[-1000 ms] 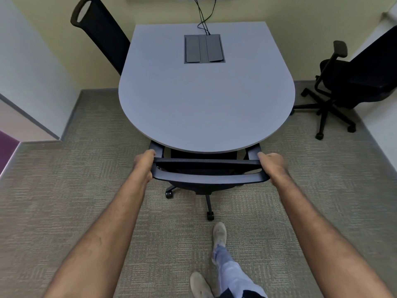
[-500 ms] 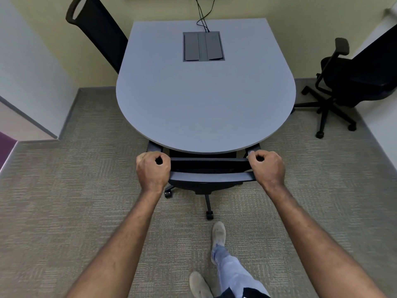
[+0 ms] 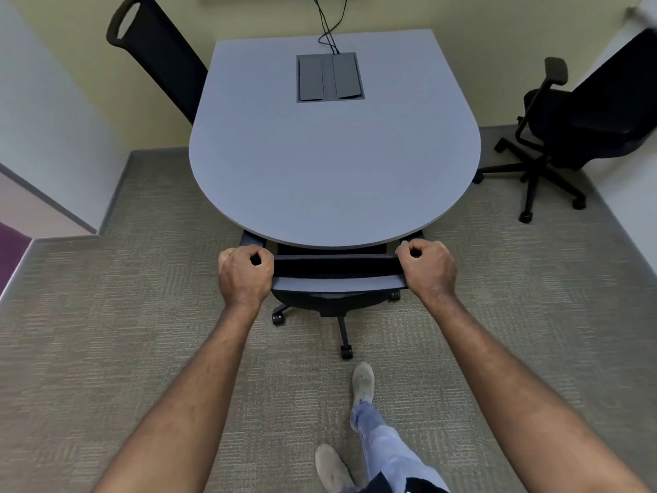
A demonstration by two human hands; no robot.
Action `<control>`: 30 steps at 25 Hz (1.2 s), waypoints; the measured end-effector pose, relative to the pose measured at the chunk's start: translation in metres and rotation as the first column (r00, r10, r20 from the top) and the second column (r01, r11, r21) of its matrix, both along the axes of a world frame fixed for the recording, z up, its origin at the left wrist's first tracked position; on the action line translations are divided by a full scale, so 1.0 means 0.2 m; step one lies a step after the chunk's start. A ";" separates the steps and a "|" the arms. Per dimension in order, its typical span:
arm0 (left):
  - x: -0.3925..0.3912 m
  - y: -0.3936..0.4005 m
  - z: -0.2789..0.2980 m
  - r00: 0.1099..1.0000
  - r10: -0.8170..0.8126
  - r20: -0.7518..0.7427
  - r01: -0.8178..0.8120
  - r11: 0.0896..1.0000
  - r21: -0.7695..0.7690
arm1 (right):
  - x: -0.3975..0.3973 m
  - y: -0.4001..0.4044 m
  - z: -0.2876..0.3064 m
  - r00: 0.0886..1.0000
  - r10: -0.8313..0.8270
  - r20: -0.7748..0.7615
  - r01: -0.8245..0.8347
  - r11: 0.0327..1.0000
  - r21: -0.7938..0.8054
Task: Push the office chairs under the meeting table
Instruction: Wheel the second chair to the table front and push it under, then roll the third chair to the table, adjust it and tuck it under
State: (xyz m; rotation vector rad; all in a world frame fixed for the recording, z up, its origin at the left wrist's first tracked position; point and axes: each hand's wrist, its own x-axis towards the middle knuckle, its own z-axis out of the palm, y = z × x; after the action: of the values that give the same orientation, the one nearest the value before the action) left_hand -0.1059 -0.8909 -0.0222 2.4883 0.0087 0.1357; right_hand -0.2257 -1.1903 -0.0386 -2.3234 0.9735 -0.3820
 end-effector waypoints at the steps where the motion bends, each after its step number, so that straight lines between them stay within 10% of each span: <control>1: -0.01 0.00 0.01 1.000 -0.009 -0.007 0.009 1.000 0.016 | -0.01 0.00 0.00 1.000 0.017 -0.003 -0.017 1.000 0.008; 9: -0.17 -0.18 0.10 0.985 -0.170 -0.013 0.166 0.935 0.313 | -0.18 -0.14 0.02 0.958 0.262 0.118 -0.276 0.953 0.125; 30: -0.83 -2.91 -0.02 0.635 -0.756 -0.158 0.733 0.526 0.431 | -1.35 -2.26 -0.09 0.982 -0.086 -0.167 0.089 0.996 0.005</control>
State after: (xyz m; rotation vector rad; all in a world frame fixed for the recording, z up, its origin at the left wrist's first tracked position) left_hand -0.2726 -1.4723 -0.0254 2.6991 -1.2591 -0.2012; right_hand -0.4958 -1.6430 -0.0571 -2.3358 1.1580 -0.2173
